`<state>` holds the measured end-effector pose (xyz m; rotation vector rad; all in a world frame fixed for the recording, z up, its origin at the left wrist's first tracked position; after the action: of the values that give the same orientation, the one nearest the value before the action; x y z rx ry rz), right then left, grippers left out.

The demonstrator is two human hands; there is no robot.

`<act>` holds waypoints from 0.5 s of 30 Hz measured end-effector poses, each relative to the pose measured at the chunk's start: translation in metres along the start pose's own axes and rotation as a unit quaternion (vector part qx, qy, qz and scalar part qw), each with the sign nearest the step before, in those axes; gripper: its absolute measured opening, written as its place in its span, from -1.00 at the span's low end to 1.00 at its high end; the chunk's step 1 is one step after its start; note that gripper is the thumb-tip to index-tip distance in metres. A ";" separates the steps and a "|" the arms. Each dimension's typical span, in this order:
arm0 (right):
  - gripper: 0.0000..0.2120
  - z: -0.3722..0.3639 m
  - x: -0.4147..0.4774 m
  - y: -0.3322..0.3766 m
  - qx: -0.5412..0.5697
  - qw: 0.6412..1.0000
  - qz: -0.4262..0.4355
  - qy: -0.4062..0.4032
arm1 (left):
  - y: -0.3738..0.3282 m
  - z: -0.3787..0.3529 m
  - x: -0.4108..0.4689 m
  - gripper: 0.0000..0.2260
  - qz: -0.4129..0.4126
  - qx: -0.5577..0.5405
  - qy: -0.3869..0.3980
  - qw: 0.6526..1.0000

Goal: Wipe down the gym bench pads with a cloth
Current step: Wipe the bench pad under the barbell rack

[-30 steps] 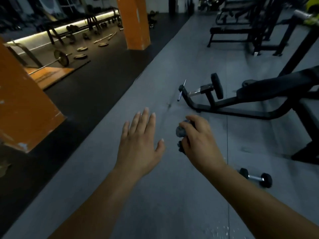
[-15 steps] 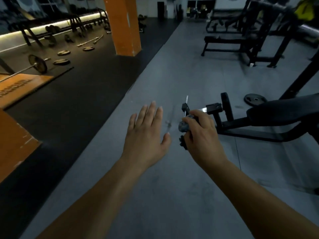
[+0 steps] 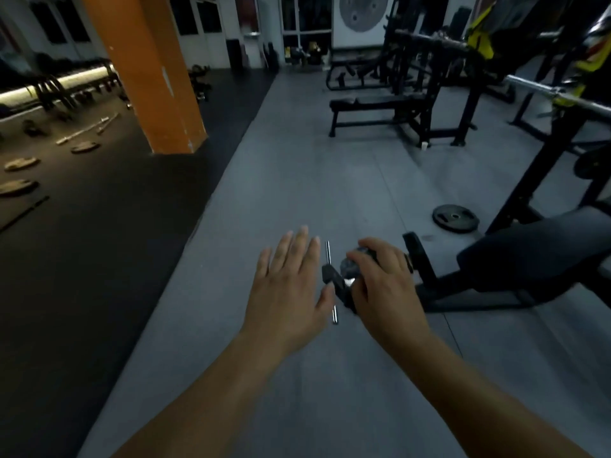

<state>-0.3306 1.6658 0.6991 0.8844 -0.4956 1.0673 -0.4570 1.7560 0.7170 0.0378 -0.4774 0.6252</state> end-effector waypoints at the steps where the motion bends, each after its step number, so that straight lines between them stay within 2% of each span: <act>1: -0.64 -0.020 0.024 -0.007 0.001 1.000 0.001 -0.001 | 0.011 -0.008 0.027 -0.25 -0.001 -0.003 0.001 1.000; 9: -0.66 -0.191 0.192 -0.038 0.006 1.000 0.025 0.002 | 0.141 -0.068 0.214 -0.29 0.015 0.001 -0.024 1.000; 15: -0.66 -0.316 0.293 -0.088 -0.021 1.000 0.001 -0.018 | 0.223 -0.145 0.360 -0.30 -0.033 -0.021 -0.022 0.999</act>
<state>-0.1455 2.0648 0.6982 0.8668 -0.5473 1.0400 -0.2696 2.1627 0.7226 0.0267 -0.5291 0.5498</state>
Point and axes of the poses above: each hand's wrist, its own x-axis towards the middle knuckle, its own z-axis out of the back of the hand, y = z × x, the point moved 5 cm from there along x, towards the middle knuckle, and after that the axes turned 12 degrees about -y, right-handed, at the moved point
